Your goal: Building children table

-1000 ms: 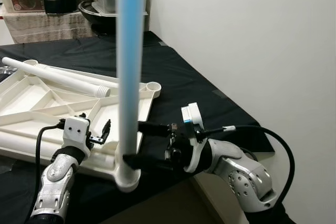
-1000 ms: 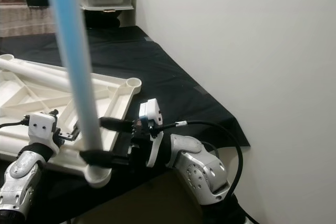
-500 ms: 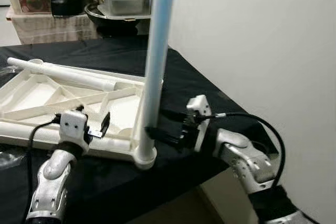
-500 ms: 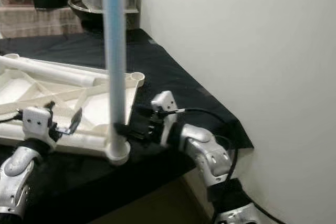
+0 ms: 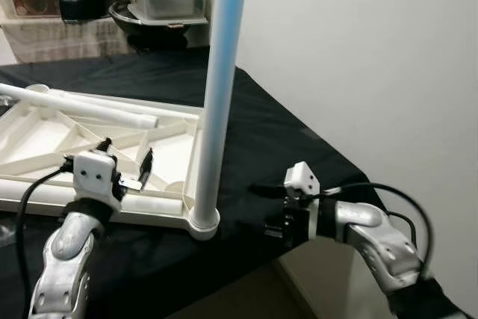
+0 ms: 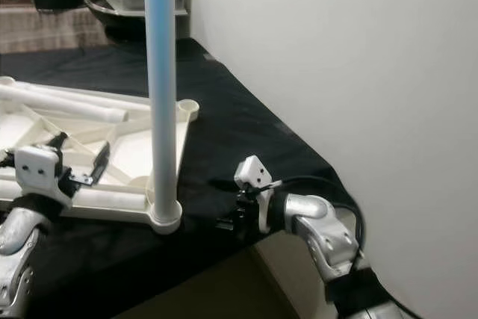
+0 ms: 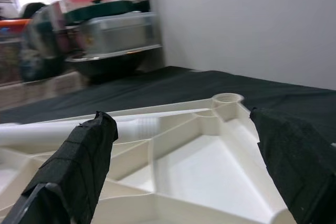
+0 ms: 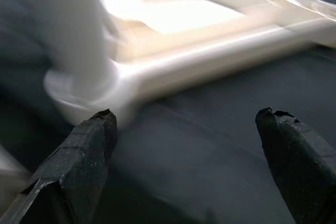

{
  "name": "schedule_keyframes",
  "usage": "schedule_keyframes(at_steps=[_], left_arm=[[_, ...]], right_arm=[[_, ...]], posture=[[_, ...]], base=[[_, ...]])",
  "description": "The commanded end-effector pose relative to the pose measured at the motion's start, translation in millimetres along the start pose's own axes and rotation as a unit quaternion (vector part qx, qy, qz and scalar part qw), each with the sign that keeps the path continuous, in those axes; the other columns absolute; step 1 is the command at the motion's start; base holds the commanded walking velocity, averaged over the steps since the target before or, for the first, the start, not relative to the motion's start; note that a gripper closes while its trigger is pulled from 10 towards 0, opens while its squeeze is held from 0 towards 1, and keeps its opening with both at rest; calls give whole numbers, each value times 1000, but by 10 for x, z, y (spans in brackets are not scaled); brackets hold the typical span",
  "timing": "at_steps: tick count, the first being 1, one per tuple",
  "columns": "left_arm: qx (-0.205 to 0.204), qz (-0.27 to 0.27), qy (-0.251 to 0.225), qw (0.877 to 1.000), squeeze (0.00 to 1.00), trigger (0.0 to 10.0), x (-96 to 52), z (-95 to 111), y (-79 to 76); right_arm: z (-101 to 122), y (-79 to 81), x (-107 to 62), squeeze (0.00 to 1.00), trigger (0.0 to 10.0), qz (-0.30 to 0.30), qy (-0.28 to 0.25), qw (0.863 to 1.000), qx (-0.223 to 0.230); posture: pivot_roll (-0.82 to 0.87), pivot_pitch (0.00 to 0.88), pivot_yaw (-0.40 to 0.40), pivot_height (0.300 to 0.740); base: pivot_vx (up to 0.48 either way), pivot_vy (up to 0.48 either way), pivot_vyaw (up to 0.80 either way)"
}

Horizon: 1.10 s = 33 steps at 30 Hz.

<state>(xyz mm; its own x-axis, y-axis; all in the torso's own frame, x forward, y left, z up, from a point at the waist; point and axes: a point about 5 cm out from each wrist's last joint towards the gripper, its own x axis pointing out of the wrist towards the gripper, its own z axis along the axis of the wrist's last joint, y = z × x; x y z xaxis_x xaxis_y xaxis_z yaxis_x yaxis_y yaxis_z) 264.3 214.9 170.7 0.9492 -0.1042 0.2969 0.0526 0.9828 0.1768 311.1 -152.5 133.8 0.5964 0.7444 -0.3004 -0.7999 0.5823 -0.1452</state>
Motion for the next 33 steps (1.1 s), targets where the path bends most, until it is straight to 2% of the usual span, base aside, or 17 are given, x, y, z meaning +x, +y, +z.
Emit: schedule_keyframes(at_steps=[1, 2, 3, 4, 5, 8, 10, 12, 14, 17, 18, 19, 21, 25, 26, 33], left_arm=[[2, -3, 11, 1000, 0, 10000, -66, 8, -73], [2, -3, 11, 1000, 0, 10000, -66, 8, -73], [-1, -4, 16, 1000, 0, 10000, -122, 16, -121], [-5, -4, 19, 1000, 0, 10000, -160, 24, -153], [-8, -5, 20, 1000, 0, 10000, -203, 27, -196], [-13, -6, 23, 1000, 0, 10000, -240, 28, -239], [-17, -2, 33, 999, 0, 10000, -312, 24, -308], [-18, 1, 37, 999, 0, 10000, -334, 27, -324], [-14, 19, 47, 999, 0, 10000, -400, 25, -335], [-6, 42, 54, 998, 0, 10000, -448, 11, -319], [-6, 42, 54, 998, 0, 10000, -448, 11, -319], [-4, 54, 58, 997, 0, 10000, -468, 1, -312], [-5, 66, 61, 996, 0, 10000, -482, -8, -315], [-6, 72, 67, 995, 0, 10000, -496, -20, -358], [-7, 73, 68, 995, 0, 10000, -498, -18, -381], [-13, 74, 69, 995, 0, 10000, -488, -10, -446]], right_arm=[[5, -187, 10, 1000, 10000, -87, 10, 996, -14], [5, -187, 10, 1000, 10000, -87, 10, 996, -14], [-8, -256, 14, 267, 10000, -123, 23, 992, -11], [-11, -291, 2, 0, 10000, -142, 34, 989, -9], [-50, -319, -7, 0, 10000, -164, 58, 985, -10], [-92, -331, -18, 0, 10000, -174, 75, 982, -10], [-144, -390, -50, 0, 10000, -222, 86, 971, -3], [-156, -422, -46, 0, 10000, -241, 84, 967, -7], [-170, -458, -18, 0, 10000, -273, 77, 959, 9], [-161, -449, 14, 0, 10000, -285, 61, 956, 22], [-161, -449, 14, 0, 10000, -285, 61, 956, 22], [-158, -425, 40, 0, 10000, -289, 41, 955, 52], [-140, -385, 75, 0, 10000, -286, 26, 955, 68], [-91, -307, 145, 0, 10000, -279, 12, 958, 59], [-70, -265, 182, 0, 10000, -273, 13, 961, 40], [-13, -197, 274, 0, 10000, -262, 5, 965, 14]], posture=[[79, 0, -127, 740], [79, 0, -127, 740], [84, 0, -126, 740], [84, 0, -126, 740], [90, 0, -125, 740], [92, 0, -125, 740], [95, 0, -120, 740], [95, 0, -120, 740], [99, 0, -119, 740], [102, 0, -121, 740], [102, 0, -121, 740], [102, 0, -121, 740], [102, 0, -121, 740], [102, 0, -120, 740], [99, 0, -119, 740], [98, 0, -123, 740]], base=[[0, 0, 0], [0, 0, 0], [0, 0, 0], [0, 0, 0], [0, 0, 0], [0, 0, 0], [0, 0, 0], [0, 0, 0], [0, 0, 0], [0, 0, 0], [0, 0, 0], [0, 0, 0], [0, 0, 0], [0, -289, 0], [0, -480, 800], [0, -480, 800]])
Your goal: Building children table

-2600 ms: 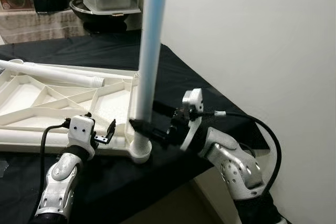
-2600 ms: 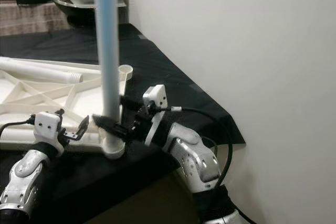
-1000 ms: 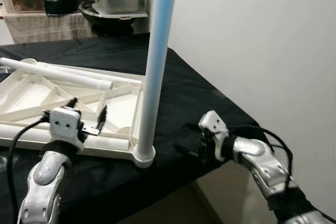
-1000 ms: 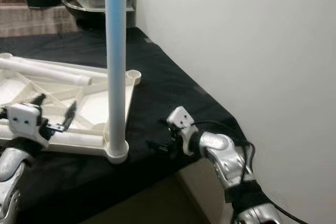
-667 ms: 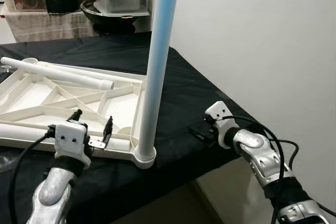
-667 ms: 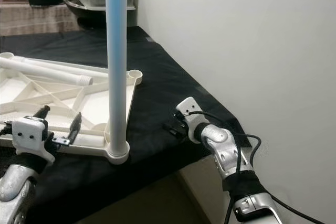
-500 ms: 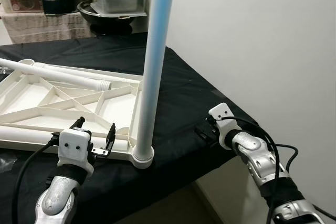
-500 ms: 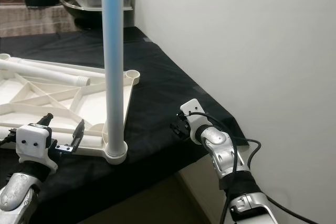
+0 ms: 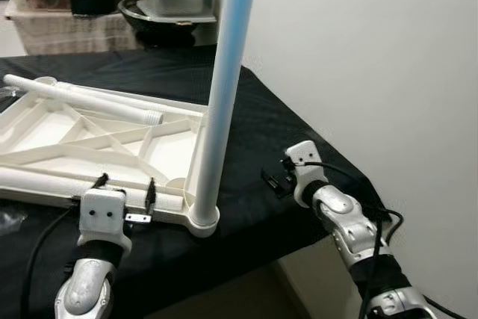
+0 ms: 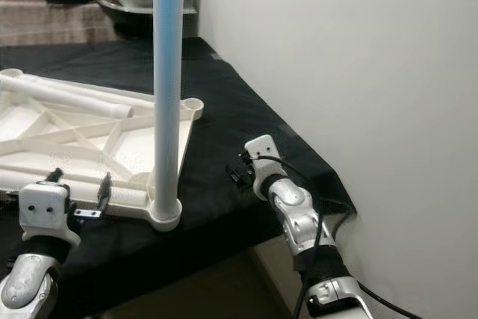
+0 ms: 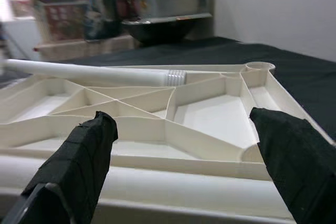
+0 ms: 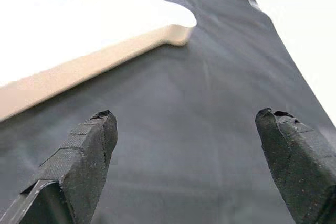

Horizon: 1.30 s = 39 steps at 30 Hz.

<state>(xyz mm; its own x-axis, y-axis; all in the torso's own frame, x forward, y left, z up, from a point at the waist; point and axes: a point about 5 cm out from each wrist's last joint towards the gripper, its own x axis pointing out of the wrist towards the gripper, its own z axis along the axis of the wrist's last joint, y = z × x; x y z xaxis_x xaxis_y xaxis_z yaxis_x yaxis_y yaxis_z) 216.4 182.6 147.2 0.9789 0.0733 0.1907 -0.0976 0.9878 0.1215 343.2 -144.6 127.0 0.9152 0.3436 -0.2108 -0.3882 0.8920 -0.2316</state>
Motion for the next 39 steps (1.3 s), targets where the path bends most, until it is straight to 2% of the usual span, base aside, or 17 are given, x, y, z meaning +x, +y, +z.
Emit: schedule_keyframes(at_steps=[1, 11, 15, 22, 26, 27, 28, 29, 31, 39], left_arm=[[-4, -6, 2, 1000, 0, 10000, -8, 11, -62], [-6, -9, 2, 1000, 0, 10000, 23, 3, -101], [-6, -27, 11, 1000, 0, 10000, 20, -26, -167], [0, -22, 26, 999, 0, 10000, -27, -62, -126], [22, -20, 38, 999, 0, 10000, -67, -115, -103], [41, -15, 53, 998, 0, 10000, -69, -171, -103], [45, -13, 56, 997, 0, 10000, -67, -182, -103], [45, -13, 56, 997, 0, 10000, -67, -182, -103], [43, -13, 56, 997, 0, 10000, -63, -184, -114], [44, -7, 51, 998, 0, 10000, -48, -171, -102]], right_arm=[[4, 5, 1, 0, 10000, -2, -5, 1000, -12], [69, 40, 47, 0, 10000, 6, -18, 1000, -18], [61, 1, 22, 0, 10000, -22, -23, 999, 32], [54, -63, -47, 0, 10000, -54, -37, 996, 53], [49, -23, -90, 0, 10000, -59, -50, 995, 65], [51, 65, -104, 0, 10000, -54, -60, 994, 70], [52, 85, -105, 0, 10000, -52, -62, 994, 70], [52, 85, -105, 0, 10000, -52, -62, 994, 70], [102, 191, -99, 0, 10000, -36, -77, 994, 75], [151, 248, -75, 0, 10000, -19, -86, 994, 70]], posture=[[98, 0, -123, 740], [99, 0, -126, 740], [90, 0, -116, 740], [88, 0, -105, 740], [84, 0, -101, 740], [83, 0, -100, 740], [83, 0, -100, 740], [83, 0, -100, 740], [81, 0, -98, 740], [84, 0, -101, 740]], base=[[0, -480, 800], [0, -480, 800], [0, -240, 400], [0, 0, 0], [0, 0, 0], [0, 0, 0], [0, 0, 0], [0, 0, 0], [0, 0, 0], [0, 0, 0]])
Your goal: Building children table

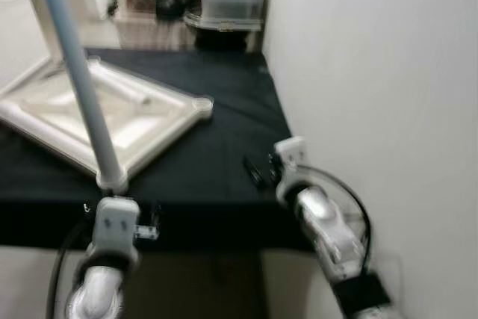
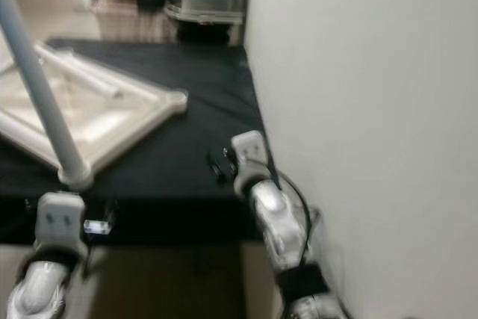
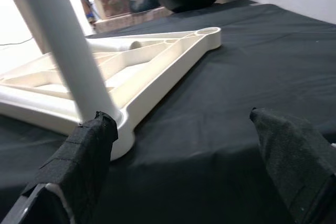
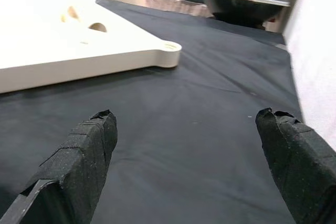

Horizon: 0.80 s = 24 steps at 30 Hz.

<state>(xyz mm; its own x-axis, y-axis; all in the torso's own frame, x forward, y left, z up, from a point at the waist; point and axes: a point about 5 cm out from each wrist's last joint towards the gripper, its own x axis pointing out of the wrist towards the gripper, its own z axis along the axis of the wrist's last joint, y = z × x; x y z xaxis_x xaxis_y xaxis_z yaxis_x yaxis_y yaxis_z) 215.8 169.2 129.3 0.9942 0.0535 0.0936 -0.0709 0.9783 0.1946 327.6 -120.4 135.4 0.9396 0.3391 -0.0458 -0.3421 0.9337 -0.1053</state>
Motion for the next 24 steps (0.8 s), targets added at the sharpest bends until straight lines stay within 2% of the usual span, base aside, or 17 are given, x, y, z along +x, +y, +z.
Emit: schedule_keyframes(at_steps=[1, 6, 11, 17, 24], left_arm=[[8, 14, 3, 1000, 0, 10000, 3, -18, 56], [-14, 11, -12, 1000, 0, 10000, 2, 31, 30], [-17, 1, 11, 1000, 0, 10000, 10, -8, -15], [-29, -4, 2, 1000, 0, 10000, 31, 17, -24], [-27, -1, -12, 1000, 0, 10000, 54, 37, -39]], right_arm=[[26, -3, 12, 0, 10000, 4, -6, 1000, 5], [44, 11, 7, 0, 10000, 12, -7, 1000, 4], [45, 13, 7, 0, 10000, 10, -5, 1000, 4], [53, 27, 18, 0, 10000, 10, -6, 1000, 8], [69, 40, 38, 0, 10000, 16, -10, 1000, 2]], posture=[[84, 0, -101, 740], [84, 0, -107, 740], [83, 0, -105, 740], [85, 0, -108, 740], [85, 0, -109, 740]], base=[[0, 0, 0], [0, 0, 0], [0, 0, 0], [0, 464, 0], [0, 0, 0]])
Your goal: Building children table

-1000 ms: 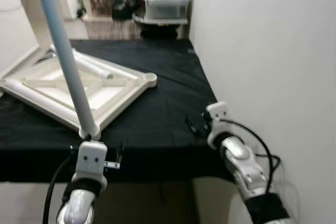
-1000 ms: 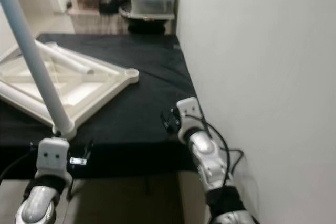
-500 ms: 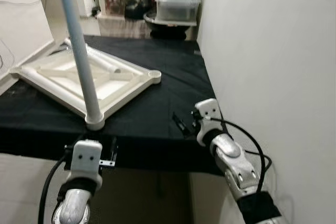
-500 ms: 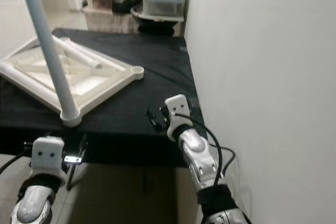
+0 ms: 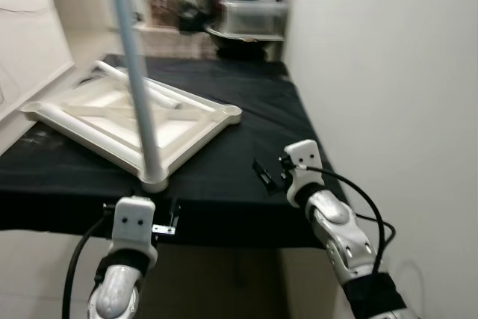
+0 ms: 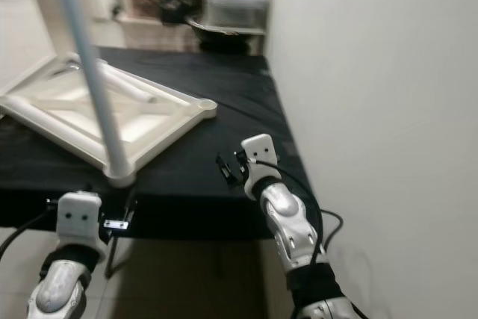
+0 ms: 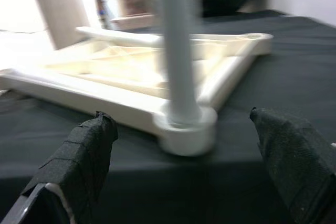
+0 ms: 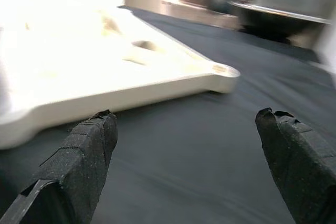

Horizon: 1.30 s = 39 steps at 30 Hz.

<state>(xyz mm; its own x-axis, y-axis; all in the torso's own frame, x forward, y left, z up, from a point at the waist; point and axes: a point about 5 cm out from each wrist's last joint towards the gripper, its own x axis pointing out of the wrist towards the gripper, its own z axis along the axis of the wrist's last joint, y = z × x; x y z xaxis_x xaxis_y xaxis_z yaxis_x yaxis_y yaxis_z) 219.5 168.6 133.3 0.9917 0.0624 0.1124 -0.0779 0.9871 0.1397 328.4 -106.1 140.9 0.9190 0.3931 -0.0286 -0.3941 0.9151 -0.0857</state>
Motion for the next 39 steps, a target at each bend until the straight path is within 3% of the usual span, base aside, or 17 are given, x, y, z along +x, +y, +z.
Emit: schedule_keyframes(at_steps=[1, 14, 17, 22, 29, 39], left_arm=[[0, -7, -4, 1000, 0, 10000, 13, -2, -38], [1, -10, -18, 1000, 0, 10000, 37, 36, -43], [-2, -10, -18, 1000, 0, 10000, 37, 38, -48], [-9, -7, -15, 1000, 0, 10000, 26, 34, -41], [-16, -11, -10, 1000, 0, 10000, 37, 24, -40], [-24, -19, -7, 1000, 0, 10000, 54, 14, -59]], right_arm=[[1, -83, -20, 0, 10000, -12, 1, 1000, -7], [50, 33, 48, 0, 10000, 45, -7, 999, -28], [84, 62, 86, 0, 10000, 55, -11, 997, -45], [96, 26, 116, 0, 10000, 41, -10, 999, -19], [70, 14, 114, 0, 10000, 37, -7, 999, -19], [52, -4, 117, 0, 10000, 31, -3, 999, -23]], posture=[[85, 0, -109, 740], [96, 0, -111, 740], [105, 0, -119, 740], [110, 0, -123, 740], [105, 0, -116, 740], [101, 0, -114, 740]], base=[[0, 0, 0], [0, 0, 0], [0, 0, 800], [0, 0, 480], [0, 0, 0], [0, 445, 0]])
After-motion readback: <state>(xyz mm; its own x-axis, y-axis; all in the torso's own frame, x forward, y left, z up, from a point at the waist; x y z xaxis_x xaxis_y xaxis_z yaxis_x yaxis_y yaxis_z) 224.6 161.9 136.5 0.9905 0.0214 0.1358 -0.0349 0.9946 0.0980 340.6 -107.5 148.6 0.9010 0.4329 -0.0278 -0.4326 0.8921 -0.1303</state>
